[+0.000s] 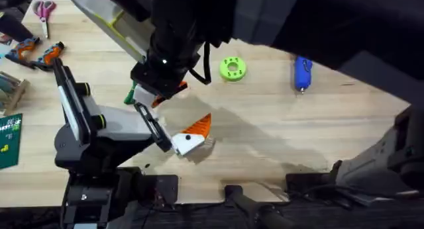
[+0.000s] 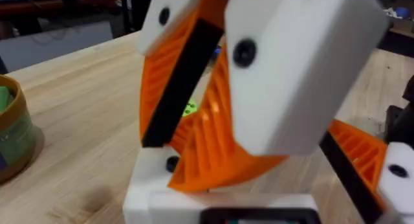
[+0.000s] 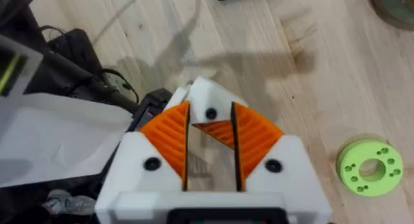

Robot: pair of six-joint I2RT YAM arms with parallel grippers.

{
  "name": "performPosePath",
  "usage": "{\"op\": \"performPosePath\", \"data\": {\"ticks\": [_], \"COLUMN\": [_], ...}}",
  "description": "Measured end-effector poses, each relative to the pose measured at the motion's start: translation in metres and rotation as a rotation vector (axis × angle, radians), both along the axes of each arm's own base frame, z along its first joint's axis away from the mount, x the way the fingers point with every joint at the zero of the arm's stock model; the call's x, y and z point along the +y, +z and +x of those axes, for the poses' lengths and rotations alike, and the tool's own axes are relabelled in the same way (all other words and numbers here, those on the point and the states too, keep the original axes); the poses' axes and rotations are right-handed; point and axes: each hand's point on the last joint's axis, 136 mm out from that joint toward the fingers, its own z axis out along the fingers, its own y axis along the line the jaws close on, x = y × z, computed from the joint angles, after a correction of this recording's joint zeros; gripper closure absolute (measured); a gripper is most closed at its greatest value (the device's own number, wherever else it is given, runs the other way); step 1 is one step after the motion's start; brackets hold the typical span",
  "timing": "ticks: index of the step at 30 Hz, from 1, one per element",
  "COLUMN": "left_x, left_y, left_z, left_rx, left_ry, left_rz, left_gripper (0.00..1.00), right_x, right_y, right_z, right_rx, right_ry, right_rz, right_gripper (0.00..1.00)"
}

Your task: Pick up the gripper from the table and insert it into the empty holder that is missing its gripper. Then pick up a screw, insert it into the mounting hole, and use the screwdriver to tighten it. Finally, clean up the table by picking up the vegetable and placing it into the bucket.

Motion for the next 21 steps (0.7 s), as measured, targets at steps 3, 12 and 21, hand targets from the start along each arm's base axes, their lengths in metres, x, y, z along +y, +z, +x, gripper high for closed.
{"op": "performPosePath", "data": {"ticks": [3, 12, 21], "left_x": [0.0, 0.0, 0.0], "left_y": [0.0, 0.0, 0.0], "left_z": [0.0, 0.0, 0.0], "left_rx": [0.0, -0.001, -0.001], "left_ry": [0.0, 0.0, 0.0], "left_rz": [0.0, 0.0, 0.0], "left_gripper": [0.015, 0.015, 0.015], "right_x": [0.0, -0.002, -0.05], "right_y": [0.0, 0.011, 0.075], "right_z": [0.0, 0.016, 0.047], "right_rx": [-0.001, -0.03, -0.117], "right_ry": [0.0, -0.033, -0.15], "right_rz": [0.0, 0.047, 0.165], "right_gripper": [0.612, 0.454, 0.272]}}
